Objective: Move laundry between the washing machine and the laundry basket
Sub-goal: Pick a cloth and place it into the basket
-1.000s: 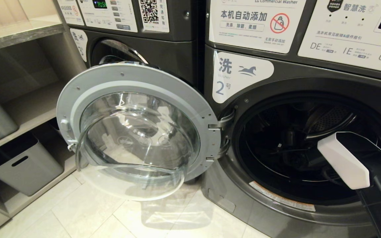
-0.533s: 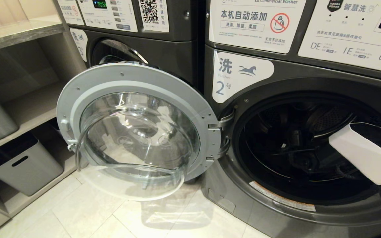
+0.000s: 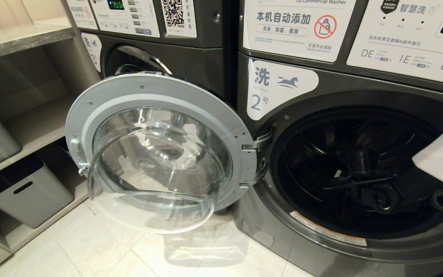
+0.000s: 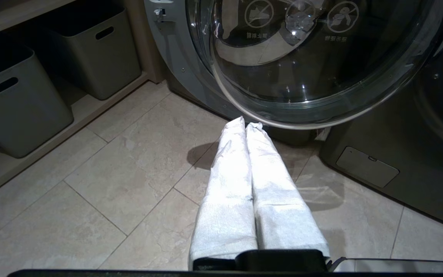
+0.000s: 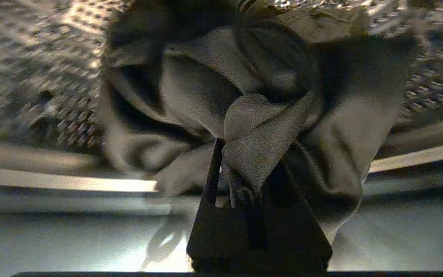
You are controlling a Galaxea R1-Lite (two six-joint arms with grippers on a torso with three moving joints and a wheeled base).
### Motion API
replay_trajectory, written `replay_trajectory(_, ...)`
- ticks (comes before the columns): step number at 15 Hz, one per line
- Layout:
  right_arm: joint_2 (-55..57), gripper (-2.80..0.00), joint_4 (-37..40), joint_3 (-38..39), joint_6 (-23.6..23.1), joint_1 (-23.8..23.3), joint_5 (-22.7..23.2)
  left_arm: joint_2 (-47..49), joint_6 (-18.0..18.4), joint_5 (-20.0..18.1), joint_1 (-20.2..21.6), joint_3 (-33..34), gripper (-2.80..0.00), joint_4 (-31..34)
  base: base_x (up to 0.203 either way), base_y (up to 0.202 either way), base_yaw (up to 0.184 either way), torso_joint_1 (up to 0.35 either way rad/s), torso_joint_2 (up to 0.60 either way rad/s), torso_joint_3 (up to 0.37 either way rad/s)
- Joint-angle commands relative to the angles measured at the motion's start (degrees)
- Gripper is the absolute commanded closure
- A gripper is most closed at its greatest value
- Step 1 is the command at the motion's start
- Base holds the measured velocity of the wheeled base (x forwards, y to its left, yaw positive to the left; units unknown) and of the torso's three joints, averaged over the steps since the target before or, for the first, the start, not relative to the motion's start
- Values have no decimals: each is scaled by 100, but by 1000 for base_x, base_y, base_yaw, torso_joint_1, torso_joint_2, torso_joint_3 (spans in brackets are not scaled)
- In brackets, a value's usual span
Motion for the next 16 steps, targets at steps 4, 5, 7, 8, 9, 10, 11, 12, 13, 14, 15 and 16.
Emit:
replay_trajectory(4, -1395, 0, -175, 1202, -7, 182, -19, -2, -1, 2, 0, 0, 0, -5, 0, 0, 0, 0, 0, 0)
replay_trajectory(5, -1666, 0, -181, 1471, -11, 262, -25, -2, -1, 2, 0, 0, 0, -4, 0, 0, 0, 0, 0, 0)
replay_trajectory(7, -2194, 0, -185, 2050, -23, 416, -35, -2, -1, 2, 0, 0, 0, 4, 0, 0, 0, 0, 0, 0)
replay_trajectory(8, -2467, 0, -185, 2328, -31, 486, -42, -2, -1, 2, 0, 0, 0, -5, 0, 0, 0, 0, 0, 0)
replay_trajectory(9, -2718, 0, -183, 2579, -36, 557, -46, -2, -1, 2, 0, 0, 0, -2, 0, 0, 0, 0, 0, 0)
replay_trajectory(10, -3003, 0, -185, 2837, -41, 664, -54, -2, -1, 2, 0, 0, 0, -4, 0, 0, 0, 0, 0, 0)
replay_trajectory(11, -3282, 0, -183, 3063, -47, 799, -61, -2, -1, 2, 0, 0, 0, -5, 0, 0, 0, 0, 0, 0)
replay_trajectory(12, -3540, 0, -181, 3278, -85, 931, -67, -2, 4, 2, 0, 0, 0, -5, 0, 0, 0, 0, 0, 0)
replay_trajectory(13, -3798, 0, -179, 3562, -188, 1023, -88, -2, -1, 2, 0, 0, 0, 0, 0, 0, 0, 0, 0, 0)
replay_trajectory(14, -4053, 0, -178, 3882, -312, 1064, -117, -2, -1, 2, 0, 0, 0, -5, 0, 0, 0, 0, 0, 0)
replay_trajectory(15, -4299, 0, -178, 4157, -384, 1080, -131, -2, -1, 2, 0, 0, 0, 4, 0, 0, 0, 0, 0, 0)
replay_trajectory(16, -4536, 0, -164, 4452, -427, 1089, -135, -2, -1, 2, 0, 0, 0, -5, 0, 0, 0, 0, 0, 0)
